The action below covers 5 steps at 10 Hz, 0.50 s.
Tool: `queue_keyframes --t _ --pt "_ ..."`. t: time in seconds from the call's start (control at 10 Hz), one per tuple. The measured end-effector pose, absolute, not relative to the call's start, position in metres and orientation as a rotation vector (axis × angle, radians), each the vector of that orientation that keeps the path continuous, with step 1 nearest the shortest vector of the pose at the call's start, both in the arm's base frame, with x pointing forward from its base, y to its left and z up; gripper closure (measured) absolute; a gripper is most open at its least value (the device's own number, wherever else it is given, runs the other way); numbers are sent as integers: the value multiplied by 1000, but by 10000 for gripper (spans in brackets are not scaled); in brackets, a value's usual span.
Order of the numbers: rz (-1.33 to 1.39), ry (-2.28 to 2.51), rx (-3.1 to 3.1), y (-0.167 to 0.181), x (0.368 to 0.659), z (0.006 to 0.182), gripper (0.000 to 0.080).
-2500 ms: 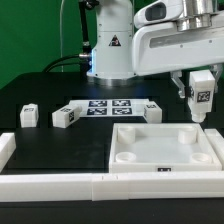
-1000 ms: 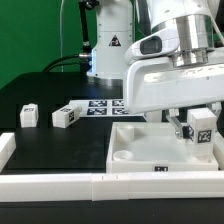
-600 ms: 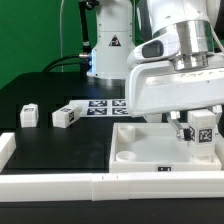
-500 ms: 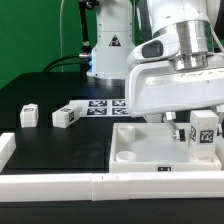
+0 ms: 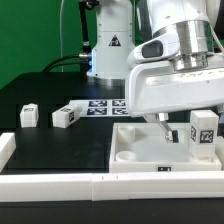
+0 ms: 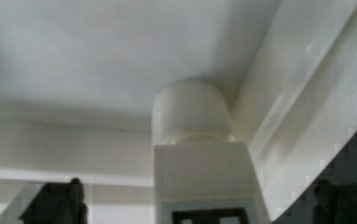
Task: Assemble one leg
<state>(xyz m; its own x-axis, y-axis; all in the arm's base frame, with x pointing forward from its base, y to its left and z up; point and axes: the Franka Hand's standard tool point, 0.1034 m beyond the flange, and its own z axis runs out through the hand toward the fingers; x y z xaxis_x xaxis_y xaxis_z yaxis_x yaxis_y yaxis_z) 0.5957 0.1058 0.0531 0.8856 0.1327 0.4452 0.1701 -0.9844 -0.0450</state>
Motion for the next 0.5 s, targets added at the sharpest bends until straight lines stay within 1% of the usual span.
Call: queue_keyframes --t 0.2,0.4,0.5 --pt "-688 -232 -2969 107 596 56 151" --pt "-686 -220 -2964 109 599 81 151" --pt "-679 -224 -2963 110 600 91 151"
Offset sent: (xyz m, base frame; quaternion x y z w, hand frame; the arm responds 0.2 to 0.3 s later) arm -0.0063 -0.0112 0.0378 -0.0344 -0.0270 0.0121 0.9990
